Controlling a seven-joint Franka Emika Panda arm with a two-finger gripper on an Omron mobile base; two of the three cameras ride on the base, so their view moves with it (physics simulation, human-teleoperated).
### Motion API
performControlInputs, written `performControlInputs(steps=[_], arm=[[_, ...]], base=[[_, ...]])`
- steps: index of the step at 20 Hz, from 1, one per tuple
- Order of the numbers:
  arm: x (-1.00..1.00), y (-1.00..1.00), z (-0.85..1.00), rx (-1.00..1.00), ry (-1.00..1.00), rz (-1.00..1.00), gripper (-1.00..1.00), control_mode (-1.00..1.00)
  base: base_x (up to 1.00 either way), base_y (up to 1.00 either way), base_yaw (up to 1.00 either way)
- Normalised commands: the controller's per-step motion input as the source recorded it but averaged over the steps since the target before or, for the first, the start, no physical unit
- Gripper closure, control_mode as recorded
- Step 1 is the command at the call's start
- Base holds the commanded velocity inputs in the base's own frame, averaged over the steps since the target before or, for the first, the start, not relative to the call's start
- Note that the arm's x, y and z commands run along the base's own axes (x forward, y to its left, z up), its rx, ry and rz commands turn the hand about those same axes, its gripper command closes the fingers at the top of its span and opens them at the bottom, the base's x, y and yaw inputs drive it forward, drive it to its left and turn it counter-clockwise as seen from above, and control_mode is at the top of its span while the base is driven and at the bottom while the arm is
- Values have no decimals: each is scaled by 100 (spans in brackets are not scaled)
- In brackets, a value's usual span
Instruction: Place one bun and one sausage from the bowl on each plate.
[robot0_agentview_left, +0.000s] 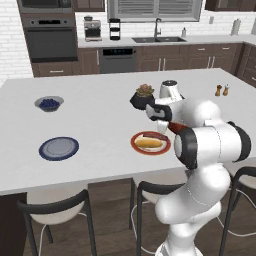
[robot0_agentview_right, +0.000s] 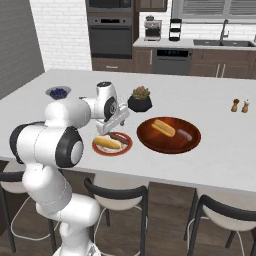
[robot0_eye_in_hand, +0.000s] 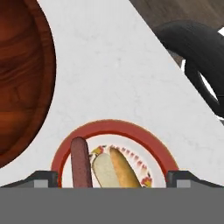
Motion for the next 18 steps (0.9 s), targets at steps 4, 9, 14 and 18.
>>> performControlInputs(steps=[4, 9, 14, 18], arm=[[41, -94, 53, 1, 0, -31, -100, -100], [62, -100, 2, 0, 0, -32, -100, -100], [38, -70, -24, 1, -7, -19, -100, -100], [54, -21, -40, 0, -11, -11, -100, -100]], base=[[0, 0, 0], [0, 0, 0], [0, 0, 0], [0, 0, 0]])
